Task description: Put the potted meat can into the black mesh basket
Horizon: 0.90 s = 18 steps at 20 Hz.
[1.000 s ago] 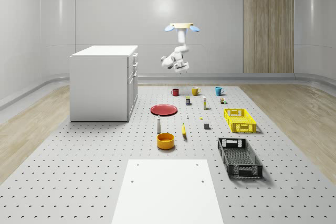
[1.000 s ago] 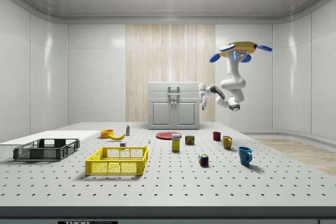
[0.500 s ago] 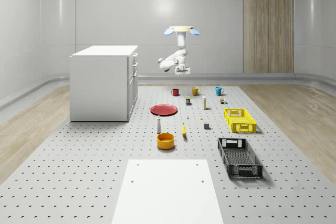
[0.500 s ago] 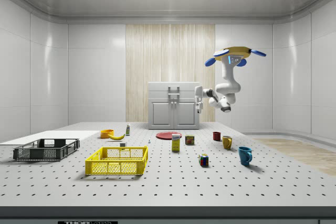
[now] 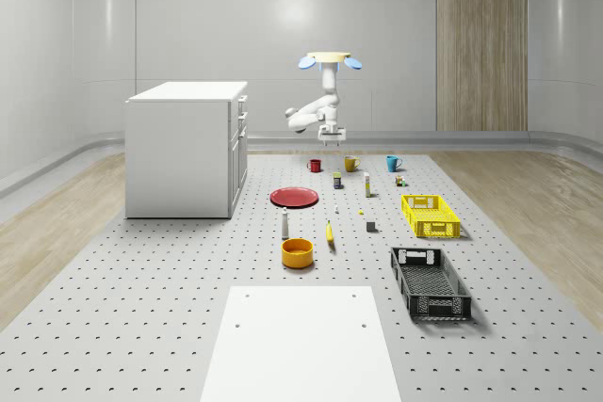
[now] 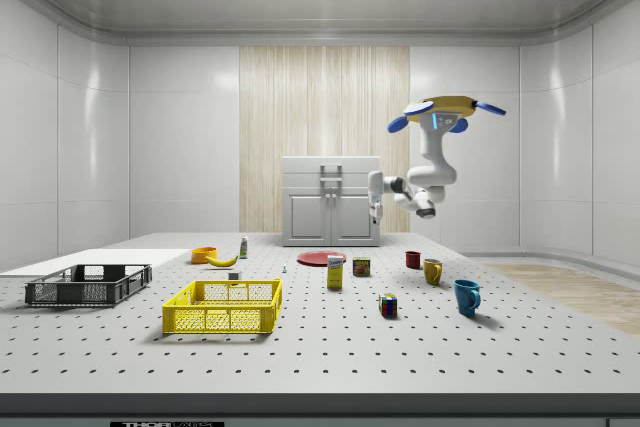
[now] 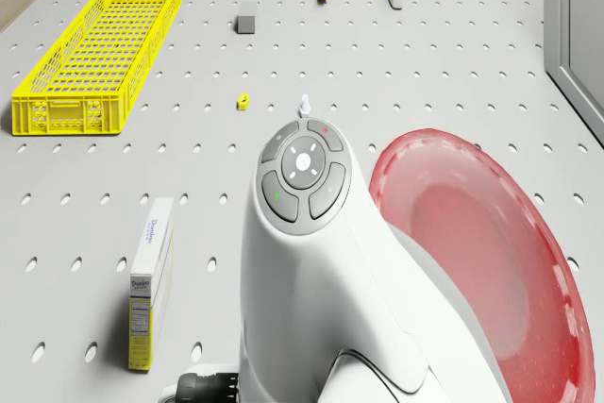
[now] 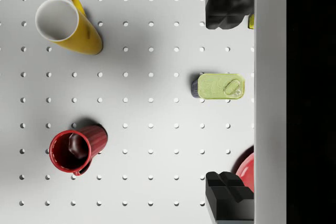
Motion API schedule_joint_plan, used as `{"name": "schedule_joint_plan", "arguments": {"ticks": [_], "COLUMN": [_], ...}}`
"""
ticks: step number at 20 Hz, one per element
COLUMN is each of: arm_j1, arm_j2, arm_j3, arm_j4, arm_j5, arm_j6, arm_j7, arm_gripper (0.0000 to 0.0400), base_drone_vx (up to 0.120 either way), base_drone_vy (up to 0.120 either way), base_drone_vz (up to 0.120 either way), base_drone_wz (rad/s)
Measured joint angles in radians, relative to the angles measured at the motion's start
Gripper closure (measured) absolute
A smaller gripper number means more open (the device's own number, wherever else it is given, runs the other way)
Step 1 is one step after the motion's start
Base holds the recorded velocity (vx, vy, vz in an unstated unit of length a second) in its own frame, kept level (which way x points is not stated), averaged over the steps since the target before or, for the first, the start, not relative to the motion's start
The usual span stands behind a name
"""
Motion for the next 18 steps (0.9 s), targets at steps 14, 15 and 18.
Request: {"name": "schedule_joint_plan", "arguments": {"ticks": [14,15,18], "arm_j1": [-0.029,-0.031,-0.036], "arm_j2": [-0.072,-0.077,-0.091], "arm_j3": [0.025,0.027,0.031], "arm_j4": [0.005,0.005,0.006], "arm_j5": [0.037,0.039,0.047], "arm_j6": [0.062,0.066,0.079], "arm_j7": [0.027,0.028,0.033], "arm_gripper": [0.0,0.0,0.0], "base_drone_vx": [0.08,0.0,0.0], "base_drone_vy": [0.034,0.0,0.0], "base_drone_vz": [-0.069,-0.12,-0.12], "base_drone_wz": [0.0,0.0,0.0]}}
